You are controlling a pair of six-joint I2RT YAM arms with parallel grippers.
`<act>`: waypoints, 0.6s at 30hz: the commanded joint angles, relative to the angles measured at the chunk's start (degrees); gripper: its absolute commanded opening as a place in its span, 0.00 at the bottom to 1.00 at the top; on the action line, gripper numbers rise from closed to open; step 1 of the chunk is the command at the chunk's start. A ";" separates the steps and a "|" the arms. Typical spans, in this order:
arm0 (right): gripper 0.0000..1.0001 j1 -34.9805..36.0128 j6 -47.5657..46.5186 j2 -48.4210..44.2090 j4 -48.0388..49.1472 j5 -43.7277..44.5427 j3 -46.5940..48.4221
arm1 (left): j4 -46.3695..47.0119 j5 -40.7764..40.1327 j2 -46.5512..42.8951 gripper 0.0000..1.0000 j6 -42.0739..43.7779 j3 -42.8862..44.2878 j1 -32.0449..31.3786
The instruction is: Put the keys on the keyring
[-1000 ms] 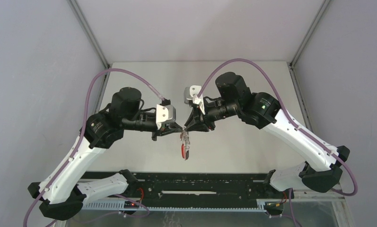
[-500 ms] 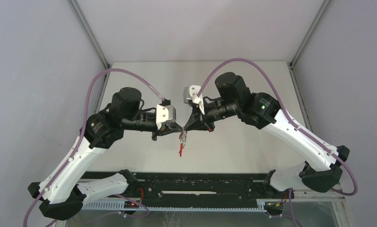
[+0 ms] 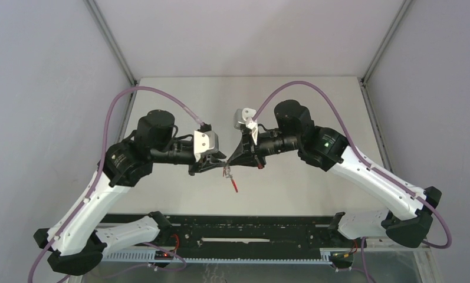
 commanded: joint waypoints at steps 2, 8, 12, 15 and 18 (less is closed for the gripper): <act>0.00 -0.43 6.44 -2.47 10.37 -0.59 -3.56 | 6.77 -0.06 -2.34 0.47 -0.41 1.62 -0.44; 0.00 -3.03 11.89 -4.90 16.29 -3.31 -6.87 | 7.00 -1.09 -8.36 0.56 2.52 -5.96 -0.18; 0.00 -3.24 13.53 -5.75 18.02 -3.53 -7.30 | 9.71 -2.81 -11.35 0.58 1.23 -11.63 -0.18; 0.00 -3.24 14.36 -6.02 18.88 -3.51 -7.28 | 12.37 -3.09 -12.28 0.59 -0.65 -14.42 -0.25; 0.00 -3.24 15.01 -5.91 19.61 -3.87 -7.28 | 15.78 -6.34 -11.93 0.58 -2.43 -16.17 -0.34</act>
